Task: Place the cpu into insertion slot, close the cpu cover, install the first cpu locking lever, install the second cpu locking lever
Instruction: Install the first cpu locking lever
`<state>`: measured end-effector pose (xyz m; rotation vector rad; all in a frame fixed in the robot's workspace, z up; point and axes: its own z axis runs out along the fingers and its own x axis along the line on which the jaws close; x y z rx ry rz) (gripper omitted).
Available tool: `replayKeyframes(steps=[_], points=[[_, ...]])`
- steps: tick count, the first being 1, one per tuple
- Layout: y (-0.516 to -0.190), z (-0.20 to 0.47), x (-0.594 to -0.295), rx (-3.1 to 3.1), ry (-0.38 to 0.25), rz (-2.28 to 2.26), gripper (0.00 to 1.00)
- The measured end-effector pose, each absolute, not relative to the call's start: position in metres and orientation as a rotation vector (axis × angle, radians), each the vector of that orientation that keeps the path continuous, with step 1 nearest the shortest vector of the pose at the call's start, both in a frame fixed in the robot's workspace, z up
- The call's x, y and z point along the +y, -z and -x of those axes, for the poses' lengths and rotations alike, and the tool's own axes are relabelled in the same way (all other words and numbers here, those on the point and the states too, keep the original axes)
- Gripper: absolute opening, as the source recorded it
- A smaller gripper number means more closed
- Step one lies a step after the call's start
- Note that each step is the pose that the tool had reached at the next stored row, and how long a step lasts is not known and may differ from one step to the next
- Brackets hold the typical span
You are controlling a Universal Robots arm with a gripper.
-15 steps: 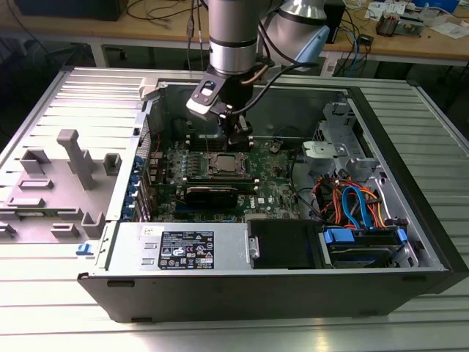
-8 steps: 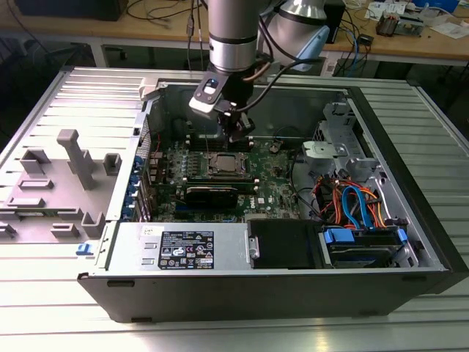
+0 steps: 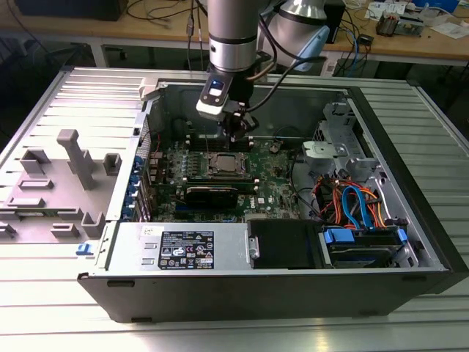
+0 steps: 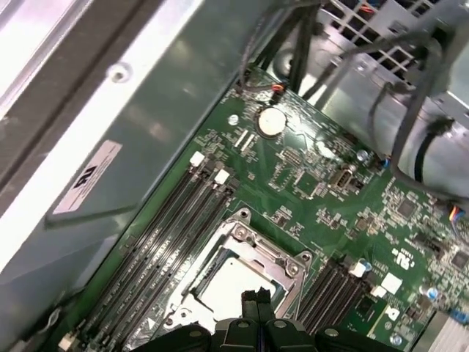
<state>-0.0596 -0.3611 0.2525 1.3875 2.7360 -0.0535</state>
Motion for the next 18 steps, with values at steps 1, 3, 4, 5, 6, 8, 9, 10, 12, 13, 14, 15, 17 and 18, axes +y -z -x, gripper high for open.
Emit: replayKeyframes(steps=[1,3,4,5,6,8,9,10,12,13,14,15,17,18], points=[[-0.2524,0.0596,-0.3611,2.748,0.052,-1.364,0.11],[-0.2525,0.0596,-0.3611,2.763,0.051,-1.332,0.11],[-0.2525,0.0596,-0.3611,2.77,0.051,-1.315,0.11],[-0.2525,0.0596,-0.3611,2.776,0.05,-1.304,0.11],[-0.2525,0.0596,-0.3611,2.783,0.049,-1.288,0.11],[-0.2525,0.0596,-0.3611,2.796,0.048,-1.259,0.11],[-0.2525,0.0596,-0.3611,2.809,0.047,-1.229,0.11],[-0.2525,0.0596,-0.3611,2.818,0.046,-1.208,0.11],[-0.2525,0.0596,-0.3611,2.831,0.045,-1.175,0.11],[-0.2525,0.0596,-0.3611,2.84,0.044,-1.154,0.11],[-0.2525,0.0596,-0.3611,2.845,0.043,-1.14,0.11],[-0.2525,0.0596,-0.3611,2.85,0.043,-1.128,0.11],[-0.2525,0.0596,-0.3611,2.863,0.041,-1.094,0.11],[-0.2525,0.0596,-0.3611,2.866,0.041,-1.085,0.11]])
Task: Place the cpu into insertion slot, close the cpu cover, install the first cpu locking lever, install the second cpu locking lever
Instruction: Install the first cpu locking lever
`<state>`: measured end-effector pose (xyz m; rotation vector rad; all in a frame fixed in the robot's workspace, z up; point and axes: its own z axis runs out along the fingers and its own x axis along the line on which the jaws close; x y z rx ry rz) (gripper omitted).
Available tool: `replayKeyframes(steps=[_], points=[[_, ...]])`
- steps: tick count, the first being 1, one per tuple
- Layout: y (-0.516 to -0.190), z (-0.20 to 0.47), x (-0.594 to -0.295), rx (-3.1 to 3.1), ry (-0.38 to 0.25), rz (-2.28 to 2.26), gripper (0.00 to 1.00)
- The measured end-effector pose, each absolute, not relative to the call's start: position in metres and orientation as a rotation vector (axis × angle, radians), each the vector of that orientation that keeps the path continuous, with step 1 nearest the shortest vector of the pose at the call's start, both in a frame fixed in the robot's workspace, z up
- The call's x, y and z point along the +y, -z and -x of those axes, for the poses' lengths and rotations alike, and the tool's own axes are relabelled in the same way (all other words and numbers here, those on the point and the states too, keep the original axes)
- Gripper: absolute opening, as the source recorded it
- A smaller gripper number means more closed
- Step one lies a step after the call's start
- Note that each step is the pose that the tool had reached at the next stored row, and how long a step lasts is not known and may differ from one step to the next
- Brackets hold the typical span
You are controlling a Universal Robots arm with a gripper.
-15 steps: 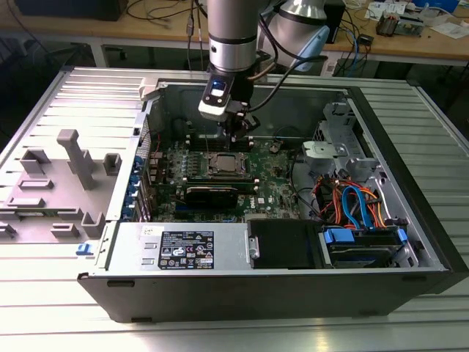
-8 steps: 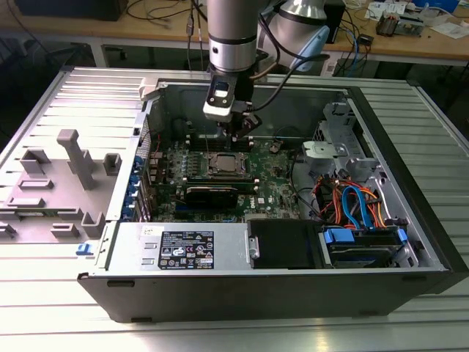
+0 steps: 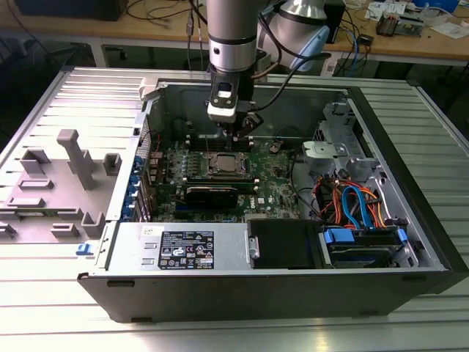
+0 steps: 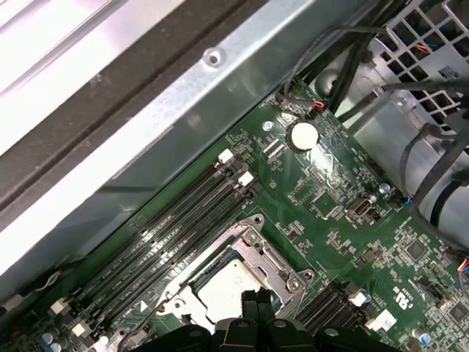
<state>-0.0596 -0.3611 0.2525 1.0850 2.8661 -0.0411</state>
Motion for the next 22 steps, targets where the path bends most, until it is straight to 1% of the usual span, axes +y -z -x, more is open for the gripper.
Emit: replayKeyframes(steps=[22], points=[[-0.2525,0.0596,-0.3611,2.979,0.026,-0.707,0.11]])
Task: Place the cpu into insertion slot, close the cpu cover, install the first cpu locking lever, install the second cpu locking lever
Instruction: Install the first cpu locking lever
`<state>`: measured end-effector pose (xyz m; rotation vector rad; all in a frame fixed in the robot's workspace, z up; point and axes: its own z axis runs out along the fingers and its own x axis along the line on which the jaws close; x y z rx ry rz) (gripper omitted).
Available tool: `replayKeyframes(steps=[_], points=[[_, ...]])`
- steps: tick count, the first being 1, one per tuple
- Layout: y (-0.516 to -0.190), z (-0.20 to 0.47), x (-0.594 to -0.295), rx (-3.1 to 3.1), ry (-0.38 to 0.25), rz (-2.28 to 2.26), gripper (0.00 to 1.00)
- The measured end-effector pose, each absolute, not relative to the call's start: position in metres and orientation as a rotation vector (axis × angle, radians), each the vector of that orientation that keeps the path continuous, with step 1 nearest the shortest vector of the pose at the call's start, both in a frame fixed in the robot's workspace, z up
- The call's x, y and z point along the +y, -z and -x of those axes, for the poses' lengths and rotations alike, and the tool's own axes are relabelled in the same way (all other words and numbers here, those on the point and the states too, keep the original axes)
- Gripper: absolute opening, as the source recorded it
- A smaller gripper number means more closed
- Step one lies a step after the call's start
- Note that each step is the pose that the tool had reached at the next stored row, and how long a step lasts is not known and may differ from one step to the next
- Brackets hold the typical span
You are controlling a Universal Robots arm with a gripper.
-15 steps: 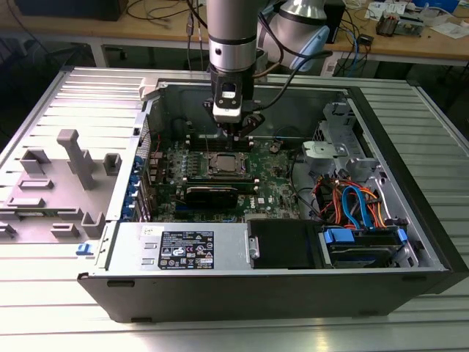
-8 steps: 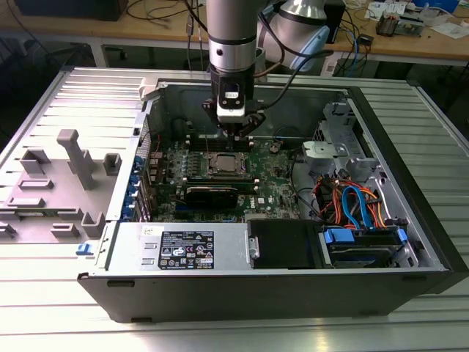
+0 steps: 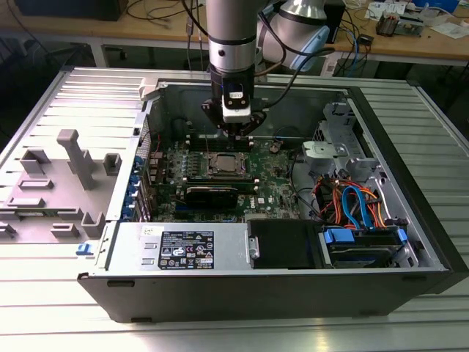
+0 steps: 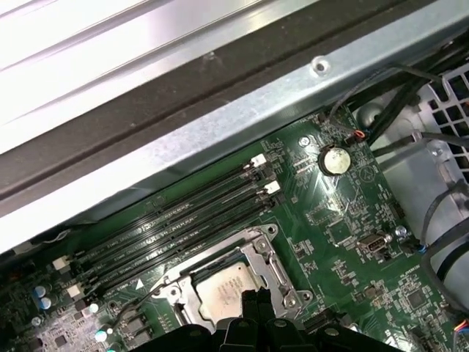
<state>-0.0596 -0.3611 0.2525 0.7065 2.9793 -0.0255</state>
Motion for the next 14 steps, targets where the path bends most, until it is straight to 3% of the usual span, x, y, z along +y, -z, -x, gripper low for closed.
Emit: replayKeyframes(steps=[14], points=[[-0.2588,0.0596,-0.3611,3.0,0.022,-0.61,0.11]])
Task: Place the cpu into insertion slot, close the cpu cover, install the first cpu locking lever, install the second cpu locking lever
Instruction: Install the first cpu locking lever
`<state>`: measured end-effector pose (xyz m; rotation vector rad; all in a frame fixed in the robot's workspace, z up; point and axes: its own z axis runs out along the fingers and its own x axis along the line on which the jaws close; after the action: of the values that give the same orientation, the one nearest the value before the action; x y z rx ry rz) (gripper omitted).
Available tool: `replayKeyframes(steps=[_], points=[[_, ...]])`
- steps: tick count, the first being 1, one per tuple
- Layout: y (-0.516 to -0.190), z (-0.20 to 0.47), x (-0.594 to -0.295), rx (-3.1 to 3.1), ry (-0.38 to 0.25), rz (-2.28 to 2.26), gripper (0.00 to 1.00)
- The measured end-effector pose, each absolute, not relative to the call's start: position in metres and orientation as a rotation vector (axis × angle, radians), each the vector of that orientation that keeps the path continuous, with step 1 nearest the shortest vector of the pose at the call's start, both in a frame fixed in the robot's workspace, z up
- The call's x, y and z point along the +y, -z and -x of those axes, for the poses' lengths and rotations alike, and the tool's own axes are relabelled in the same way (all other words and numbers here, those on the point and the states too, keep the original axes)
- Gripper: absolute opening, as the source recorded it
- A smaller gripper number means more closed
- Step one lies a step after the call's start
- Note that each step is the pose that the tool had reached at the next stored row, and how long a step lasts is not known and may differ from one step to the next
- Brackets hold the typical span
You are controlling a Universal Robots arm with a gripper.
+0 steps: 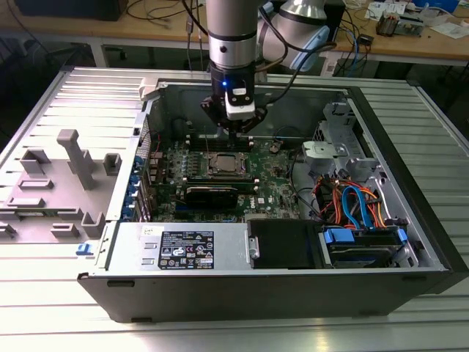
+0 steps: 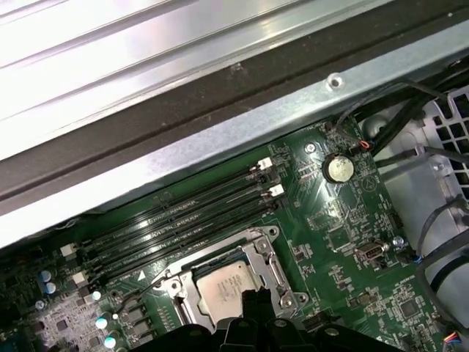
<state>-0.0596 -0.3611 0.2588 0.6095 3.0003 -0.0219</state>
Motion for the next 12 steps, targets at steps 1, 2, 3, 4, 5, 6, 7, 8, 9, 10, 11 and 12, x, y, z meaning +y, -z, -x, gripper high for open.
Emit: replayKeyframes(steps=[1,2,3,4,5,6,7,8,9,10,11,12], points=[[-0.2588,0.0596,-0.3611,3.006,0.021,-0.582,0.11],[-0.2587,0.0596,-0.3611,3.012,0.019,-0.549,0.11],[-0.2586,0.0596,-0.3611,3.017,0.018,-0.52,0.11],[-0.2581,0.0596,-0.3611,3.023,0.016,-0.486,0.11],[-0.2575,0.0596,-0.3611,3.028,0.016,-0.458,0.11],[-0.2566,0.0596,-0.3611,3.033,0.015,-0.431,0.11],[-0.2556,0.0596,-0.3611,3.037,0.014,-0.41,0.11],[-0.2544,0.0598,-0.3611,3.04,0.014,-0.392,0.11],[-0.2536,0.0598,-0.3611,3.044,0.013,-0.377,0.11],[-0.2529,0.0599,-0.3611,3.051,0.013,-0.362,0.11],[-0.2525,0.0601,-0.3611,3.056,0.013,-0.351,0.11],[-0.2525,0.0602,-0.3611,3.066,0.009,-0.341,0.11]])
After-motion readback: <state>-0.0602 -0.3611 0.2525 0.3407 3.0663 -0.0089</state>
